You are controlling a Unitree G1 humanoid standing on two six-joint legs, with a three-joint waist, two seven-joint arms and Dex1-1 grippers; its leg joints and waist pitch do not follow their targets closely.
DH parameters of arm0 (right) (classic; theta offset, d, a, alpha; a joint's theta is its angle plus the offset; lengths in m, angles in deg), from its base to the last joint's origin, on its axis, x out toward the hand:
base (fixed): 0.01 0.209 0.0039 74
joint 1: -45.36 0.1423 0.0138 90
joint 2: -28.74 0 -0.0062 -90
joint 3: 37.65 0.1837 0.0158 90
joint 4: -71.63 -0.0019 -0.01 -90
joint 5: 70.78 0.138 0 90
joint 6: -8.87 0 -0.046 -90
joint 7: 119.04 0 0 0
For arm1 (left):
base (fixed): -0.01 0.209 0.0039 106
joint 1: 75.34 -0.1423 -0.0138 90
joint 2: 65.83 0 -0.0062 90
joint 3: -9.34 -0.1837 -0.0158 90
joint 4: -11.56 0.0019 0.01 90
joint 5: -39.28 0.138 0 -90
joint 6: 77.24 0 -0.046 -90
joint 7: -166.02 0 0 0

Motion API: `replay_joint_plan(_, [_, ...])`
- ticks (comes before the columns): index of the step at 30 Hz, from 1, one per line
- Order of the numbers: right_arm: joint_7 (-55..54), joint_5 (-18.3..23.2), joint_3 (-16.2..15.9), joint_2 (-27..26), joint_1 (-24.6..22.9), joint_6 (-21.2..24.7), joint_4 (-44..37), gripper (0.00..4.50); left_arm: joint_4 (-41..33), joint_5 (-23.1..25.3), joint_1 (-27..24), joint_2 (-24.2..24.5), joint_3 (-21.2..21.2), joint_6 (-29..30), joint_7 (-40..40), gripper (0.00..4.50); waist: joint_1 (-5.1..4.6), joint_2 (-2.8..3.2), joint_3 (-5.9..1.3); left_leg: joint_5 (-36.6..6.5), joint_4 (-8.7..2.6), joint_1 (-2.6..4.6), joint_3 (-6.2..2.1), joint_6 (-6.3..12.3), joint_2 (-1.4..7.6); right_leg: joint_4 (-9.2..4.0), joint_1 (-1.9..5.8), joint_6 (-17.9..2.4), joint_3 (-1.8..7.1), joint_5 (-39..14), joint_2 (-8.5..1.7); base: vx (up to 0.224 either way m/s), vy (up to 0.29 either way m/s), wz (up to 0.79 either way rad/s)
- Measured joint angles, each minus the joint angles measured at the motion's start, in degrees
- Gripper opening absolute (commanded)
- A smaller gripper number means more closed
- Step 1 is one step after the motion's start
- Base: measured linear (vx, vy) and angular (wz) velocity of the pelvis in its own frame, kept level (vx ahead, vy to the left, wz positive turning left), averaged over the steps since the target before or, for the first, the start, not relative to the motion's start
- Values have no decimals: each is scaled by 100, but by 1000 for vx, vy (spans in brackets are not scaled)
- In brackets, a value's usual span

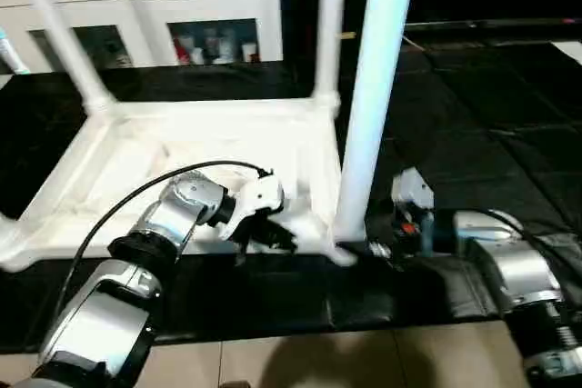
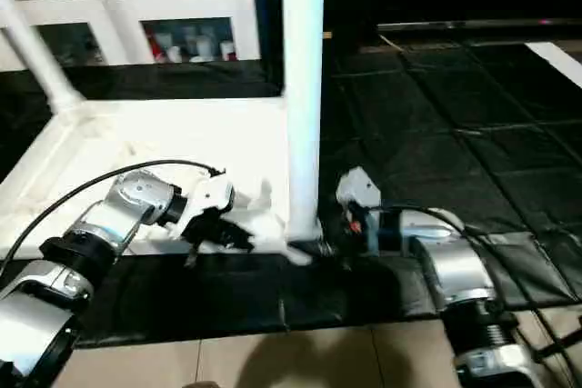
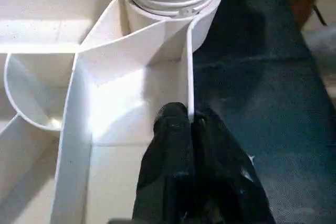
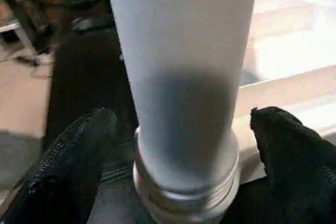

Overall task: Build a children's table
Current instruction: Rotate leg to tighten

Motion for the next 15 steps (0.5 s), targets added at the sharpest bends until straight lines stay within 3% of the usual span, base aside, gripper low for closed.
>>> replay_joint_plan(15, [668, 165, -190, 53, 393, 25, 303, 313, 34, 36, 16, 34, -82, -232, -195, 0, 30, -9, -1, 0, 3, -4, 0, 1, 0, -1, 1, 1, 1, 0, -1, 0, 0, 0])
